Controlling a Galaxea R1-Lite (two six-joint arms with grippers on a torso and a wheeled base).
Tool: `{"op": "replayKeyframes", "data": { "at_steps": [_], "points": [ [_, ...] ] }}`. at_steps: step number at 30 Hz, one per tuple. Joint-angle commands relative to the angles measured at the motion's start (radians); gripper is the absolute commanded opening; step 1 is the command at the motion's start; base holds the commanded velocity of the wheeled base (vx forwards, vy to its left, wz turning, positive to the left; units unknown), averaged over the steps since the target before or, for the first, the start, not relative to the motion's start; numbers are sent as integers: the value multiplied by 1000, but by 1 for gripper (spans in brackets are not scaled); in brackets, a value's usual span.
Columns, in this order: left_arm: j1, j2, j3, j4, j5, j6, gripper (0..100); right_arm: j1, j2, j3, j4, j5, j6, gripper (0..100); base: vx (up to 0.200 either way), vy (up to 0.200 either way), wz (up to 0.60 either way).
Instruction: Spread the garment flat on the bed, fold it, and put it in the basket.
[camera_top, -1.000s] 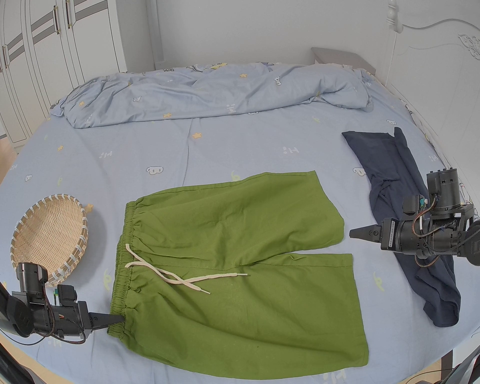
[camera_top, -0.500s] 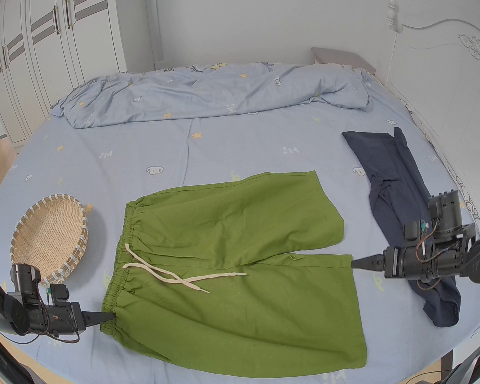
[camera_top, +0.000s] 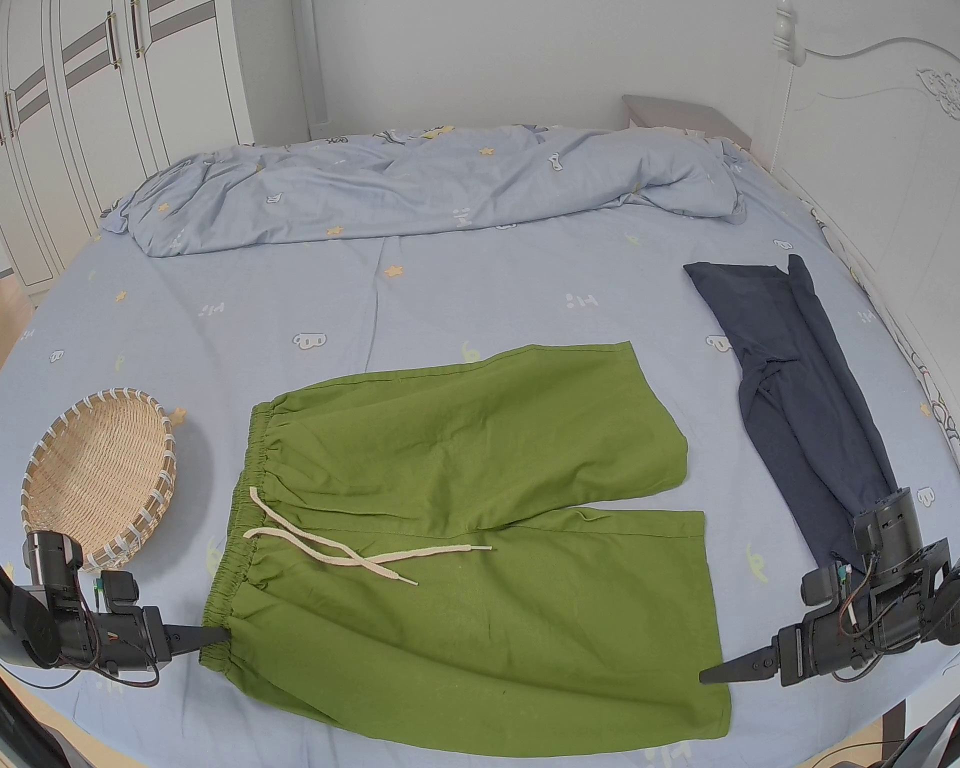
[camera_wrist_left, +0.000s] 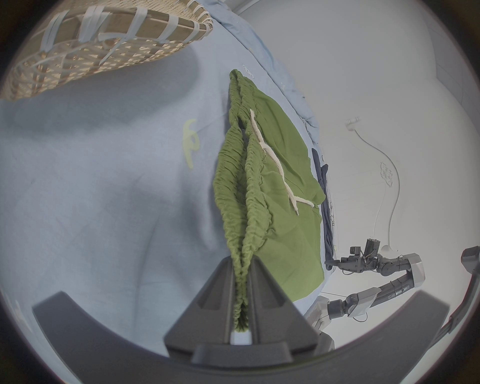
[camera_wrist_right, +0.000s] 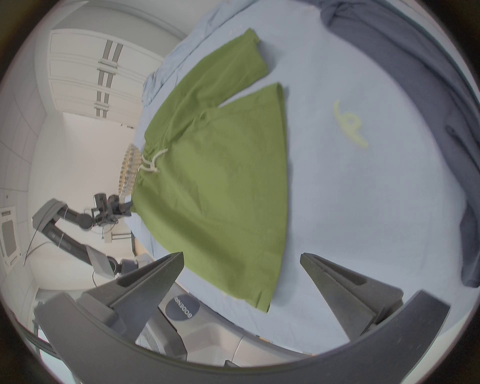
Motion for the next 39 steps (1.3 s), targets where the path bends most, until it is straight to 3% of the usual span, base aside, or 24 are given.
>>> {"op": "replayKeyframes", "data": {
  "at_steps": [1, 8, 17, 19, 34, 35, 39],
  "points": [
    [3, 11, -3, 0, 2, -1, 0, 30, 51, 36, -1, 14, -21, 100, 0, 0, 0],
    [-1, 11, -1, 0, 0, -1, 0, 36, 120, 47, -12, 17, -44, 100, 0, 0, 0],
    [-3, 11, -1, 0, 0, -1, 0, 96, 222, 111, -179, 23, -55, 100, 0, 0, 0],
    [-3, 13, -1, 0, 2, -1, 0, 107, 234, 131, -221, 72, -52, 100, 0, 0, 0],
    [-3, 13, -1, 0, 2, -1, 0, 93, 257, 148, -233, 104, -58, 100, 0, 0, 0],
    [-1, 13, -1, 0, 0, -1, 0, 93, 261, 150, -235, 104, -58, 0, 0, 0, 0],
    [0, 13, -3, 0, 2, -1, 0, 90, 280, 176, -271, 104, -60, 0, 0, 0, 0]
  ]
}}
